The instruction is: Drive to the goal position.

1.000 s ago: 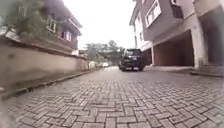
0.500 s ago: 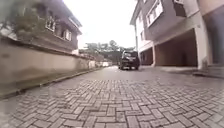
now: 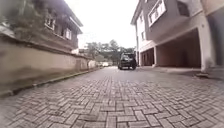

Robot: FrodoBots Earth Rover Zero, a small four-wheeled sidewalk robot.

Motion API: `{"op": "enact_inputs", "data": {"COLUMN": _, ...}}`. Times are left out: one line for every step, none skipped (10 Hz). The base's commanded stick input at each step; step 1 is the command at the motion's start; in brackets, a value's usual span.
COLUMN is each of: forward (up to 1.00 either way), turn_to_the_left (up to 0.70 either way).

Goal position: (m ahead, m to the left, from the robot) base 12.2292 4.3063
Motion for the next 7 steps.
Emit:
{"op": "enact_inputs", "data": {"forward": 0.50, "turn_to_the_left": 0.00}}
{"op": "enact_inputs", "data": {"forward": 0.50, "turn_to_the_left": 0.00}}
{"op": "enact_inputs", "data": {"forward": 0.50, "turn_to_the_left": 0.00}}
{"op": "enact_inputs", "data": {"forward": 0.50, "turn_to_the_left": 0.00}}
{"op": "enact_inputs", "data": {"forward": 0.50, "turn_to_the_left": 0.00}}
{"op": "enact_inputs", "data": {"forward": 0.50, "turn_to_the_left": 0.00}}
{"op": "enact_inputs", "data": {"forward": 0.50, "turn_to_the_left": 0.00}}
